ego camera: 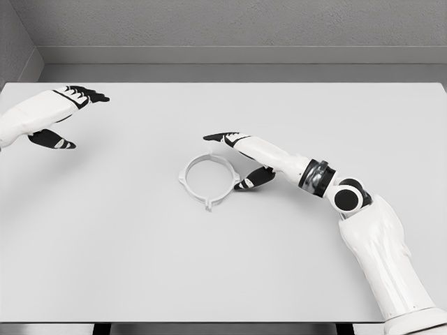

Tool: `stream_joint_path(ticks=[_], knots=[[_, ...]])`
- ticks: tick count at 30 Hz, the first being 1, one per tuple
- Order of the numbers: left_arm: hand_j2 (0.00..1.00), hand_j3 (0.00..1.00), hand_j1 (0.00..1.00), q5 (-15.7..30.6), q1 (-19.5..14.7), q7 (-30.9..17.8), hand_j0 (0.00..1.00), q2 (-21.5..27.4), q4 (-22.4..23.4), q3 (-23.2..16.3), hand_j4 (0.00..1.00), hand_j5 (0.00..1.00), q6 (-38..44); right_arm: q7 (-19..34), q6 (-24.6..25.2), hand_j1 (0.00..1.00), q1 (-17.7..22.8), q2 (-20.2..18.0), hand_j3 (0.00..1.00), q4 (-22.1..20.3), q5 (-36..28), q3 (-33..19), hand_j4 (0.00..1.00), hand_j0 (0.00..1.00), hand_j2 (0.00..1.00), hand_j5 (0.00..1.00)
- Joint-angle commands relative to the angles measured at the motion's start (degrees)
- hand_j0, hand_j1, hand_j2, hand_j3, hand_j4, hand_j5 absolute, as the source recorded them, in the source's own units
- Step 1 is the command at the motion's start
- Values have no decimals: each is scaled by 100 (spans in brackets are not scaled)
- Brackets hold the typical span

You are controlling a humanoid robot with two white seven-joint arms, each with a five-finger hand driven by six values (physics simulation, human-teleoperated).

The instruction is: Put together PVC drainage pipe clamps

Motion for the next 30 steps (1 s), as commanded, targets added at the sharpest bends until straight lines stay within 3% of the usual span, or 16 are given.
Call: stream_joint_path(ticks=[1,19,21,23,25,27,30], knots=[[100,100,100,37,0,3,100,6,8,4,100,100,8,-9,12,100,0,2,100,4,-48,1,100,100,100,100],[100,100,100,46,9,3,100,6,-1,4,100,100,8,-9,12,100,88,-94,100,-83,-92,-60,100,100,100,100],[100,100,100,46,9,3,100,6,-18,4,100,100,8,9,12,100,140,-279,100,-250,-118,-244,100,100,100,100],[100,100,100,46,35,3,100,15,-62,-5,100,100,8,9,12,100,509,-630,100,-1067,-153,-631,100,100,100,100],[100,100,100,46,35,3,100,15,-54,4,100,100,8,9,12,100,685,-1175,100,-1516,-706,-921,100,100,100,100],[100,100,100,55,35,3,100,24,-54,4,100,100,8,9,12,100,870,-1737,100,-1604,-1523,-1378,100,100,100,100],[100,100,100,55,35,3,100,68,-1,4,100,100,8,9,12,100,984,-1984,100,-1604,-1867,-1625,100,100,100,100]])
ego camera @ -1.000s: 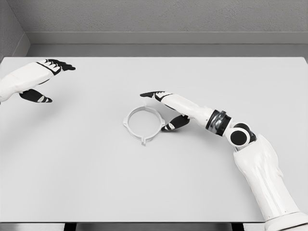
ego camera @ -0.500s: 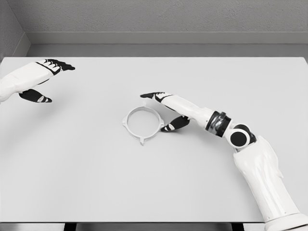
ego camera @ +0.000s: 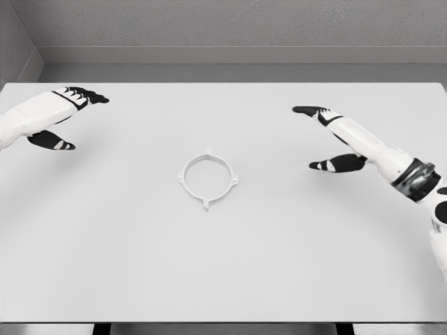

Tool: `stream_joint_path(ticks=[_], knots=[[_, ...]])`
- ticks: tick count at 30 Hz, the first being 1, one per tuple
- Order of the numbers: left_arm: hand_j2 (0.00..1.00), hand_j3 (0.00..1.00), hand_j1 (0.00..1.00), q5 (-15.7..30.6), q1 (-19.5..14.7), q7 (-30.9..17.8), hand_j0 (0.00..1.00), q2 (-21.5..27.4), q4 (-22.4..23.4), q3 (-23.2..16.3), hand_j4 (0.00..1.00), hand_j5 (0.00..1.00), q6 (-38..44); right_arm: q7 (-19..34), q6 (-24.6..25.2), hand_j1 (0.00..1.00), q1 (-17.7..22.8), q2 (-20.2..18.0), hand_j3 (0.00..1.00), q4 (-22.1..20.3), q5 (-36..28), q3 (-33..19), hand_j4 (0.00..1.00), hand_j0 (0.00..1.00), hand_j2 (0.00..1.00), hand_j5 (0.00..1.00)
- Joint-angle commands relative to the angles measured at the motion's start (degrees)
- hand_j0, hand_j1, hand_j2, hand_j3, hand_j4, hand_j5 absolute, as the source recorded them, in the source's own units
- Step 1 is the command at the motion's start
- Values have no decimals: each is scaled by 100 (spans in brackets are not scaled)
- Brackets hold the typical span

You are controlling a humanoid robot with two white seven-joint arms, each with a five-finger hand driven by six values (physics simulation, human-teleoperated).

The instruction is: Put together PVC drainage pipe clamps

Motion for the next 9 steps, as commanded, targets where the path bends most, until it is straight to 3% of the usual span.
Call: stream_joint_path(ticks=[1,3,9], knots=[[100,100,100,64,26,3,100,43,42,3,100,100,9,5,14,100,35,-317,100,-113,-482,-349,100,100,100,100],[100,100,100,433,220,-5,100,149,95,3,100,100,9,-4,14,100,316,-308,100,-113,-482,-560,100,100,100,100],[100,100,100,460,220,-14,100,166,103,12,100,100,9,-4,14,100,765,-291,100,36,-482,-1132,100,100,100,100]])
